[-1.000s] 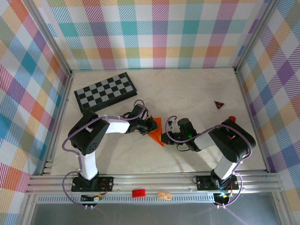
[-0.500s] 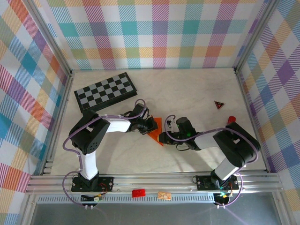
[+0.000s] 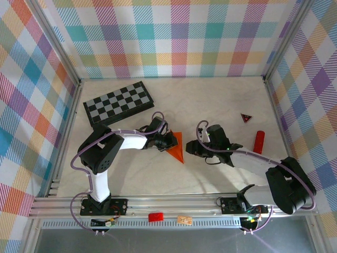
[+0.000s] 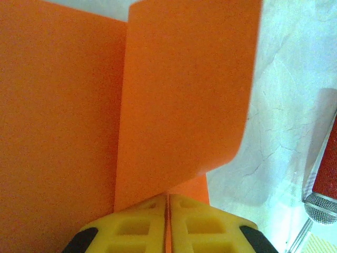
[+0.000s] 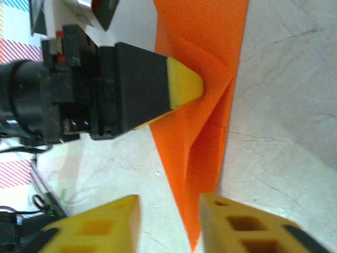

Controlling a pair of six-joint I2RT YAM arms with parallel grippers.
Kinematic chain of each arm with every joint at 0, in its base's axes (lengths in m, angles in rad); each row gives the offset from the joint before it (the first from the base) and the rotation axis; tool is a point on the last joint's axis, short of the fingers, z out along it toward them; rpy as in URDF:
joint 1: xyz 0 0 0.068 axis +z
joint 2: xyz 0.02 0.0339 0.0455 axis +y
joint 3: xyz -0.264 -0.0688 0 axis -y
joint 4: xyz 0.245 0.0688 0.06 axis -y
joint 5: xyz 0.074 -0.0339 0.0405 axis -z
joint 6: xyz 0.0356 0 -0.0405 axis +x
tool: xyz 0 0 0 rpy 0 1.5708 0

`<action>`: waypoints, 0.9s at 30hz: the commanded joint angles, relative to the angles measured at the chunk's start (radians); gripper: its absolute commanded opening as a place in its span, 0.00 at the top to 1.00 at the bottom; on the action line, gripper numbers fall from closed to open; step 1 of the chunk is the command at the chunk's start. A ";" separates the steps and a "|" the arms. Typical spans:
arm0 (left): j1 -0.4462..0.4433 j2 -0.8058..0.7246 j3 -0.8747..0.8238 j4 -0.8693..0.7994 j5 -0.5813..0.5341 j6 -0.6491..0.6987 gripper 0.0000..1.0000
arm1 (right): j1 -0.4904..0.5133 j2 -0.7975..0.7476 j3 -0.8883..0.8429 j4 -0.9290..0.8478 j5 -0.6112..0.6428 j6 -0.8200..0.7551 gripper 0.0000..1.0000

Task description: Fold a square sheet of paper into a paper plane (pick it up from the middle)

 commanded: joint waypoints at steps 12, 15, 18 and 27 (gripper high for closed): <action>-0.014 0.028 -0.028 -0.059 -0.046 0.011 0.88 | 0.042 0.247 0.193 -0.040 -0.202 0.047 0.93; -0.014 0.026 -0.030 -0.058 -0.046 0.012 0.89 | 0.058 0.282 0.225 -0.080 -0.176 0.037 0.93; -0.014 0.028 -0.030 -0.059 -0.046 0.012 0.88 | 0.071 0.325 0.261 -0.119 -0.159 0.027 0.93; -0.014 0.027 -0.027 -0.060 -0.045 0.012 0.89 | 0.085 0.400 0.260 -0.173 -0.097 0.016 0.95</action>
